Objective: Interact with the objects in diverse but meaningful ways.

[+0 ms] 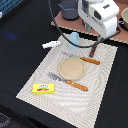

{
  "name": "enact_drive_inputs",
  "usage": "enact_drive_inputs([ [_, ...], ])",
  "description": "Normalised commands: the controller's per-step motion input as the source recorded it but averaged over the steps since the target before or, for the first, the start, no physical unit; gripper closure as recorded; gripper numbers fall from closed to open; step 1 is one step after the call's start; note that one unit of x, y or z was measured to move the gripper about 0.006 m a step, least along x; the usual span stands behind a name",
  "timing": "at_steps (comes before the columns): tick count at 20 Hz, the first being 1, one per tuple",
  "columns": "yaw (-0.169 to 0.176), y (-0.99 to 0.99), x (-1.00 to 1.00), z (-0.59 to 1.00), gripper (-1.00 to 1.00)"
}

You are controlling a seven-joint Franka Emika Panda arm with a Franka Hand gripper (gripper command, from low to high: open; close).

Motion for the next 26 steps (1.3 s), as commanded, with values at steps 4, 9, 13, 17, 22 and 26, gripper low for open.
enact_drive_inputs([
  [4, 0.111, 0.19, 0.66, -0.16, -1.00],
  [9, 0.151, 0.14, 0.50, -0.12, -1.00],
  [13, 0.089, 0.12, 0.38, 0.00, -1.00],
  [17, 0.068, 0.07, 0.31, -0.03, -1.00],
  [22, 0.058, 0.06, 0.28, -0.23, -1.00],
  [26, 0.059, 0.06, 0.30, -0.20, -1.00],
])
